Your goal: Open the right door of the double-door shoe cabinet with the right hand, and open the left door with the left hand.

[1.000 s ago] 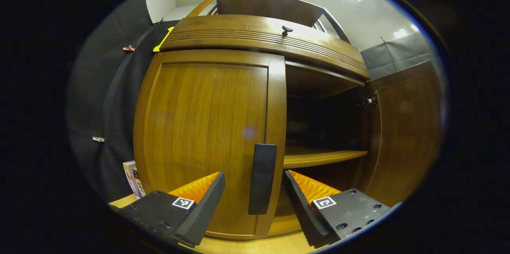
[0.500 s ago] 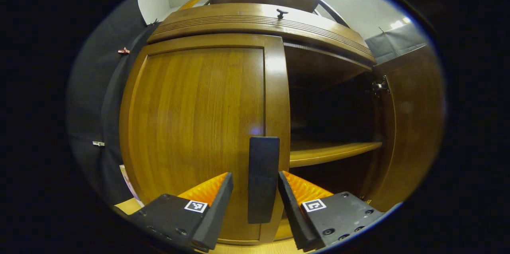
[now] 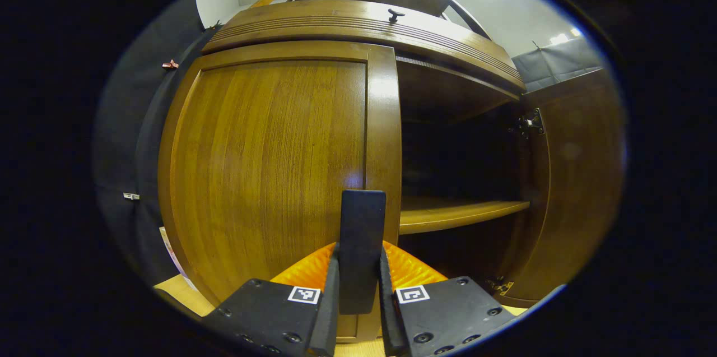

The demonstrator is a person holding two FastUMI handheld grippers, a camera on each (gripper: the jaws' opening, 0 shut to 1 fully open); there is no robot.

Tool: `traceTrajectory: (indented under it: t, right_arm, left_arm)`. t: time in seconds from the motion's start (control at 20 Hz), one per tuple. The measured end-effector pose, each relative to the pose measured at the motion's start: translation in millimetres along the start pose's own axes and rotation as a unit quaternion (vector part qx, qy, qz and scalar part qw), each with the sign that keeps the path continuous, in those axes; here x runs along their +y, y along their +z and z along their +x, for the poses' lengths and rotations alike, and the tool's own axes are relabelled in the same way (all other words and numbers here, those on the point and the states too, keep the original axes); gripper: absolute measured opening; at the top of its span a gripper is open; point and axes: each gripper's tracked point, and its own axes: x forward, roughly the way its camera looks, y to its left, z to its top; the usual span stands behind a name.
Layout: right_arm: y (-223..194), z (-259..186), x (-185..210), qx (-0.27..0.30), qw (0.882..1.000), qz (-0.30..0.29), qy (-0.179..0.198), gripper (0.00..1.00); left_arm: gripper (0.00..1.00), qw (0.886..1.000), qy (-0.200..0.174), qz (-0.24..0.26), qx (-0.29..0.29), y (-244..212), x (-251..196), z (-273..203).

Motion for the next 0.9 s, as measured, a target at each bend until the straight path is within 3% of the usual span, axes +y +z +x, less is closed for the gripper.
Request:
traceTrajectory:
  t: [0.35,0.7,0.9]
  right_arm:
    - [10.7,-17.7,12.6,-0.009,1.000,-0.018,0.003,0.94]
    - [21.7,-34.2,39.4,-0.010,0.999,-0.031,0.016,0.95]
    - [23.8,-36.9,56.3,-0.012,0.999,-0.044,0.018,0.95]
  left_arm:
    - [0.34,0.999,-0.022,-0.017,0.016,2.3,0.3,-24.4]
    - [0.34,0.996,-0.074,-0.038,0.021,6.1,2.6,-68.3]
    - [0.34,0.996,-0.080,-0.028,0.016,9.8,11.9,-99.6]
